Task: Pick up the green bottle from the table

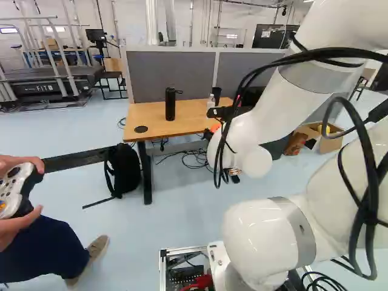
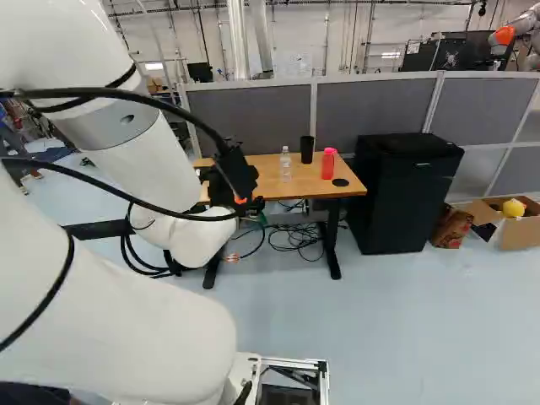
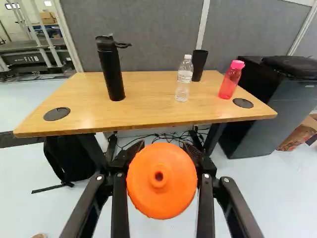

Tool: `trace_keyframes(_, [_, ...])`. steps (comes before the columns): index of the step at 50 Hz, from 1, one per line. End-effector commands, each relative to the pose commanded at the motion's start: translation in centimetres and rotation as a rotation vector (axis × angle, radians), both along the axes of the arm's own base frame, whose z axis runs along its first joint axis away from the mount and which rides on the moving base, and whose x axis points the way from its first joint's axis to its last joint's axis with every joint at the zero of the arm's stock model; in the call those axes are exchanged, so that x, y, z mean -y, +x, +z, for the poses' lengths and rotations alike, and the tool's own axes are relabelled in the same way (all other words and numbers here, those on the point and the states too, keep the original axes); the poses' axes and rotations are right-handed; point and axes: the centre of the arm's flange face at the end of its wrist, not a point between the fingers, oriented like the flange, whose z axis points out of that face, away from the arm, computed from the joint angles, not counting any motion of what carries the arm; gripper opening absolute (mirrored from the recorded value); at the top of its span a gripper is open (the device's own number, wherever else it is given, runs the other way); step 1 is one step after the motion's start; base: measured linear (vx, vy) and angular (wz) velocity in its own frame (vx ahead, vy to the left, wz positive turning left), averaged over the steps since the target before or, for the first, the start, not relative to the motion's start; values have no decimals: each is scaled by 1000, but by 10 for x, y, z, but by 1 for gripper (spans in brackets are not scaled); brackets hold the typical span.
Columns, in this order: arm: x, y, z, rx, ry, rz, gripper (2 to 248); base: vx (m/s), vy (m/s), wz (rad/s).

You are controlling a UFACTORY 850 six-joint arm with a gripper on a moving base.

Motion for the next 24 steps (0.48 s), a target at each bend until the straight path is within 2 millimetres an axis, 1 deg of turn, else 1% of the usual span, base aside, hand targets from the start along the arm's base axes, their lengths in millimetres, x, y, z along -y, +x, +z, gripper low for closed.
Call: trace_keyframes(24, [0, -2, -1, 2, 0, 1, 122, 0, 0, 0])
